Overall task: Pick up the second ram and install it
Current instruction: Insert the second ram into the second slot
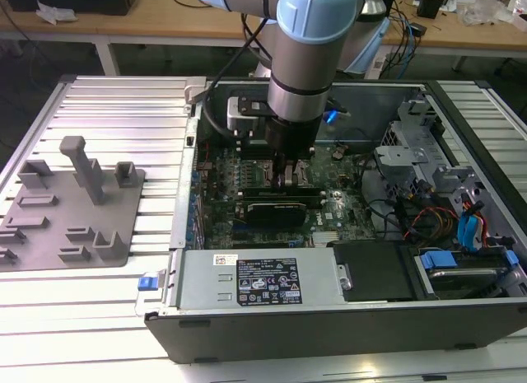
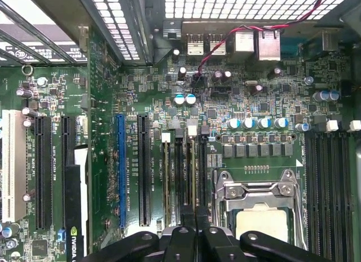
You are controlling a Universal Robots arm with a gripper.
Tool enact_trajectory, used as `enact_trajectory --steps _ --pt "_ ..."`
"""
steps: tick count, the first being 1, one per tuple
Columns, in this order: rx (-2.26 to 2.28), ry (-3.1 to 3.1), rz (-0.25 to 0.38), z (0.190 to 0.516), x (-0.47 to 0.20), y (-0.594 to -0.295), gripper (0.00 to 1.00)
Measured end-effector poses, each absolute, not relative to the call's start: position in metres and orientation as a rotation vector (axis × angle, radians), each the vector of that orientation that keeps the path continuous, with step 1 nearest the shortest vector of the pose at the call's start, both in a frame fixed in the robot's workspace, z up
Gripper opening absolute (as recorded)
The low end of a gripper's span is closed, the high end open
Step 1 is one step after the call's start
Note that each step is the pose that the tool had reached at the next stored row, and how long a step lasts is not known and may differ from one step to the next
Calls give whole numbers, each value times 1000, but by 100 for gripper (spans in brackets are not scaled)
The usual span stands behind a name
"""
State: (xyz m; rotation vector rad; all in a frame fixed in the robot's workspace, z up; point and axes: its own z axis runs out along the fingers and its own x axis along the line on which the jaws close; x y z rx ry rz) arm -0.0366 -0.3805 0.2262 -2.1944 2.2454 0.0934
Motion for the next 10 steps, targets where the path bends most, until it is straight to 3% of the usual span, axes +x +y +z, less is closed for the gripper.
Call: enact_trajectory --steps 4,5,10 --pt "-2194 2245 94 226 -37 -380 10" --pt "-2194 2245 94 226 -37 -380 16" --pt "-2194 2245 93 237 -37 -380 16"
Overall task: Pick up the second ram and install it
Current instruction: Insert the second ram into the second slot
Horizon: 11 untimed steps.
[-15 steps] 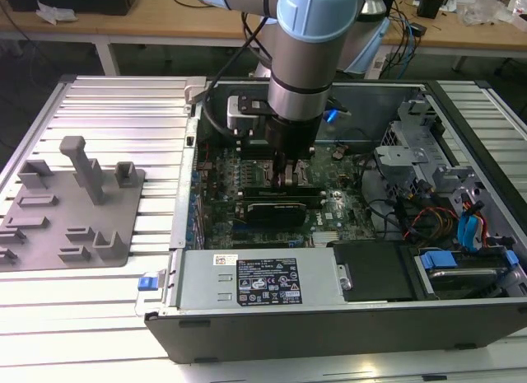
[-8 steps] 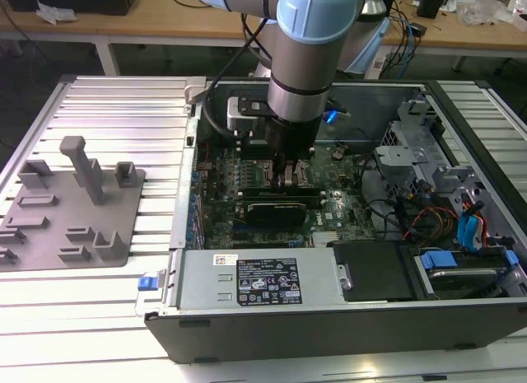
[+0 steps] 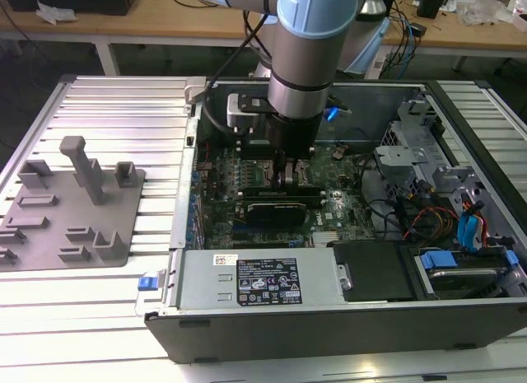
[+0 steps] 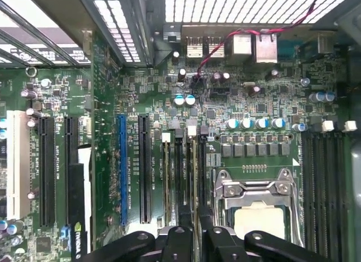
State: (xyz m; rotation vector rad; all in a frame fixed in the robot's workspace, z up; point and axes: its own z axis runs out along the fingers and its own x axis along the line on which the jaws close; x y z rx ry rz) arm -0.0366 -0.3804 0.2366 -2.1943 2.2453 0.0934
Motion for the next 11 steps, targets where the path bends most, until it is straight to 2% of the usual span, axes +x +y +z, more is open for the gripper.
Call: enact_trajectory --steps 11 --pt "-2194 2245 93 244 -23 -380 15"
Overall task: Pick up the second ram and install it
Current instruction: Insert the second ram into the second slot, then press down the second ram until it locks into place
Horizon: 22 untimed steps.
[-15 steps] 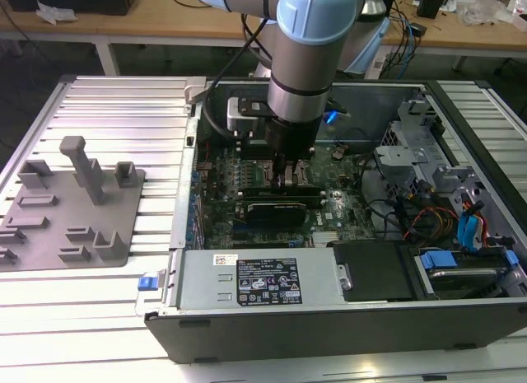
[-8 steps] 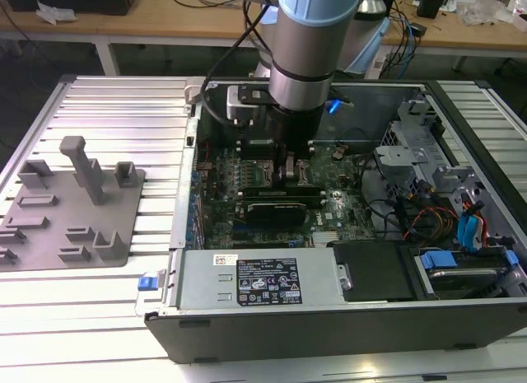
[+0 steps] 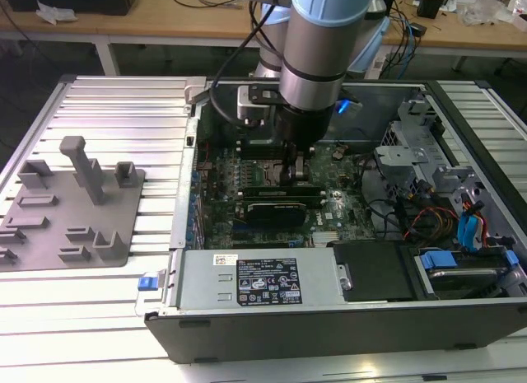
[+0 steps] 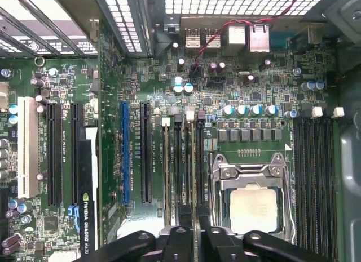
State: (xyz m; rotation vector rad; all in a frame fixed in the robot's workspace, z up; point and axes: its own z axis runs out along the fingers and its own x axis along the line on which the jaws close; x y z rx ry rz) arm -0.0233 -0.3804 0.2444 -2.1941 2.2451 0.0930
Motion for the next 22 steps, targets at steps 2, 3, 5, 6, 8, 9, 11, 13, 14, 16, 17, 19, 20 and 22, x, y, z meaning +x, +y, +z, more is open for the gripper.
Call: enact_trajectory --steps 2,3,5,6,8,9,11,13,14,16,17,19,20,22 --pt "-2194 2245 93 244 -22 -380 8" --pt "-2194 2245 93 244 -22 -380 8" --pt "-2194 2245 93 248 -22 -380 8" --pt "-2194 2245 93 248 -22 -380 8" --pt "-2194 2245 93 249 -22 -380 8" --pt "-2194 2245 93 249 -22 -380 8" --pt "-2194 2245 93 249 -22 -380 8" --pt "-2194 2245 93 248 -22 -380 8" --pt "-2194 2245 93 248 -22 -380 8" --pt "-2194 2245 93 248 -22 -380 8" --pt "-2194 2245 93 248 -22 -380 8" --pt "-2194 2245 93 248 -22 -379 8" --pt "-2194 2245 93 248 -22 -379 8" --pt "-2194 2245 93 248 -22 -379 8"
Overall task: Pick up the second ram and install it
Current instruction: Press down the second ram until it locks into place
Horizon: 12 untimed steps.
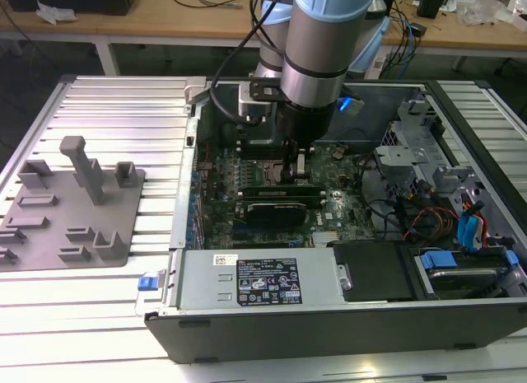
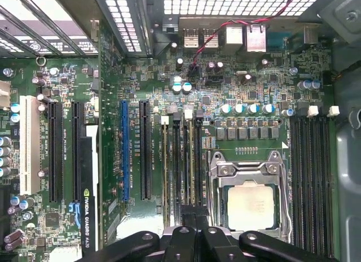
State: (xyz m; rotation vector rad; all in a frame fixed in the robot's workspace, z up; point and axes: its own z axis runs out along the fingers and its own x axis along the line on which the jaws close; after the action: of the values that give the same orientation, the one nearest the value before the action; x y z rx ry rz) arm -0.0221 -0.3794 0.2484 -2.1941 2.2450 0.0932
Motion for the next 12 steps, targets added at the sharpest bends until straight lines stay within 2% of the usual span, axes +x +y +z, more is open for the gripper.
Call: enact_trajectory --steps 12 --pt "-2194 2245 93 248 -8 -379 8"
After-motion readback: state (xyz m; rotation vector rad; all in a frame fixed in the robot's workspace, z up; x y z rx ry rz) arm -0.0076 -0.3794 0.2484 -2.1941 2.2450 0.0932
